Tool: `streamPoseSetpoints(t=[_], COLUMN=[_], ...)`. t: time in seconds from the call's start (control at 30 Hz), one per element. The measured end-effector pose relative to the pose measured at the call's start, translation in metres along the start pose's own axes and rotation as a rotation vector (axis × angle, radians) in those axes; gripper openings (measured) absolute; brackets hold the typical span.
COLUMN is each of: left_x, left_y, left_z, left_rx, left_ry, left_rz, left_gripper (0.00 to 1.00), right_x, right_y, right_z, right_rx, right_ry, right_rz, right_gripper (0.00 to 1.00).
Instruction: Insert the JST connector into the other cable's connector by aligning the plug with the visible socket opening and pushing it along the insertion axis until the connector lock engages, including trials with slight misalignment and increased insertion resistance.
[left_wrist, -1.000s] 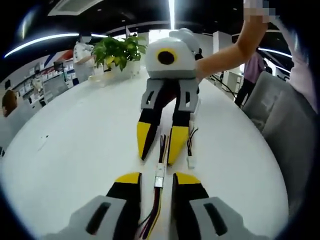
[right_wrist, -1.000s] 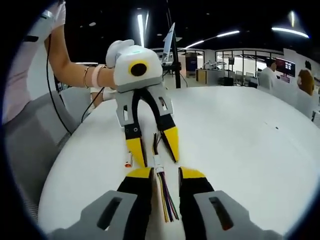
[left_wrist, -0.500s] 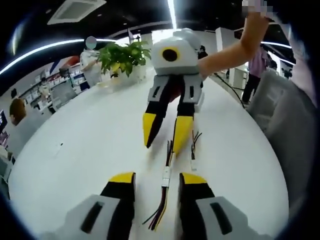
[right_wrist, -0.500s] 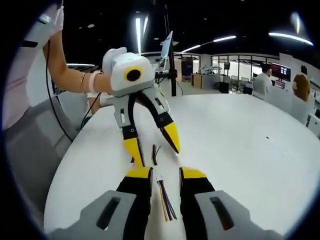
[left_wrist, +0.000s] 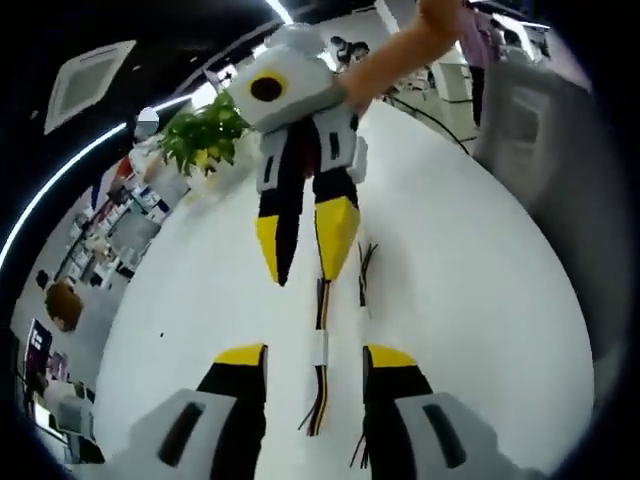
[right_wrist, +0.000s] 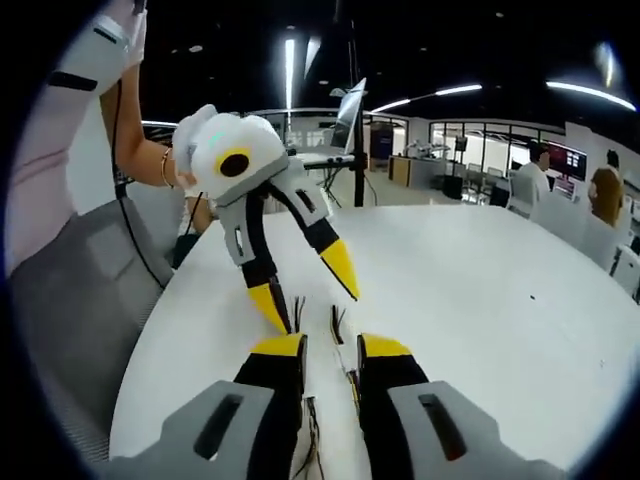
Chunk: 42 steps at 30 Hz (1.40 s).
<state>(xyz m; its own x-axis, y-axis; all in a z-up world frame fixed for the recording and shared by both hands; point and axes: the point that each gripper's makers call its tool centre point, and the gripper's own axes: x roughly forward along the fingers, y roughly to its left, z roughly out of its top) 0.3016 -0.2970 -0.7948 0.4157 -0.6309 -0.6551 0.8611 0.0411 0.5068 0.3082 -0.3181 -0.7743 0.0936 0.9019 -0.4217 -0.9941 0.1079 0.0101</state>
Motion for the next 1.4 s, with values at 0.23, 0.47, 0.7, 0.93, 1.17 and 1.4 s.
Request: streamPoseSetpoints(t=[0.23, 0.47, 0.7, 0.93, 1.17, 1.4], left_x=[-0.003, -0.007, -0.012, -0.015, -0.021, -0.026], left_y=[-0.027, -0.032, -0.038, -0.048, -0.045, -0.042], left_z=[0.019, 0.018, 0.015, 0.005, -0.004, -0.016], left_rx=[-0.065, -0.092, -0.186, -0.346, -0.419, -0.466], left_ry=[-0.056, -0.045, -0.078, -0.100, -0.116, -0.105], left_rz=[-0.038, -0.001, 0.019, 0.005, 0.018, 0.022], left_gripper=[0.33, 0.33, 0.34, 0.33, 0.33, 0.33], right_x=[-0.001, -0.003, -0.002, -0.001, -0.001, -0.002], right_y=[0.016, 0.035, 0.045, 0.047, 0.049, 0.050], right_z=[-0.003, -0.006, -0.013, -0.024, -0.036, -0.043], right_rx=[0.021, 0.009, 0.028, 0.050, 0.066, 0.072], right_ry=[-0.008, 0.001, 0.016, 0.035, 0.060, 0.078], right_rz=[0.036, 0.033, 0.044, 0.033, 0.028, 0.021], right_gripper=[0.17, 0.15, 0.15, 0.17, 0.20, 0.20])
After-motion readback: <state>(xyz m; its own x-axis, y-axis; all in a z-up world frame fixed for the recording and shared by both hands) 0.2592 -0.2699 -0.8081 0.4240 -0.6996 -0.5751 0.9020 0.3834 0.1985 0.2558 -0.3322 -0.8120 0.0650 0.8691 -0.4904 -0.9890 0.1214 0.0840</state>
